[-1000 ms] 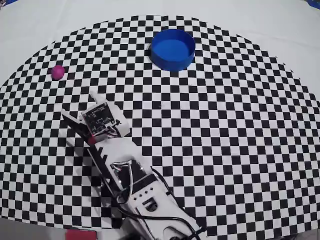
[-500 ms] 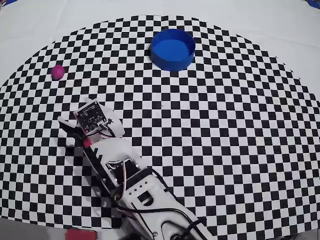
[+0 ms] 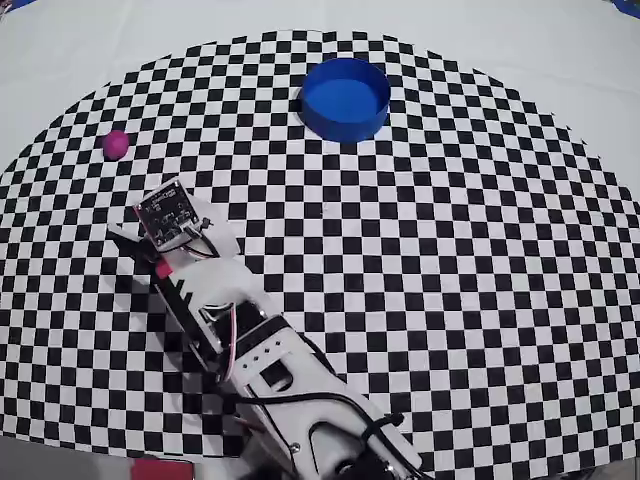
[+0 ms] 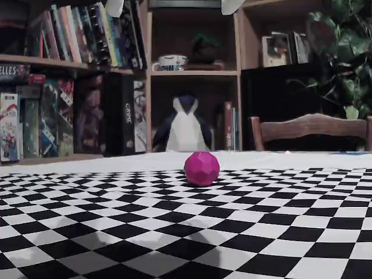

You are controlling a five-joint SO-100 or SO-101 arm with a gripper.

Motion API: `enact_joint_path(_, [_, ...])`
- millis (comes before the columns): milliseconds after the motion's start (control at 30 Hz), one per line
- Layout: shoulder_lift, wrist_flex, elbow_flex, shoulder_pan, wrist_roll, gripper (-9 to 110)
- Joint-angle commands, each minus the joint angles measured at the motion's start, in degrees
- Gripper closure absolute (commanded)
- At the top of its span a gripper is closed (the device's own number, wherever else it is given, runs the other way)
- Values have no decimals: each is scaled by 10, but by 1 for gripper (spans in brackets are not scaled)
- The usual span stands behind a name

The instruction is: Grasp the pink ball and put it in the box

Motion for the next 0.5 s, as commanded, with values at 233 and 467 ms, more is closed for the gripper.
enact_joint_path(233, [-120,-46,-83,2,-5,73])
enact_joint_path(467, [-174,-54,-114,3,-5,73])
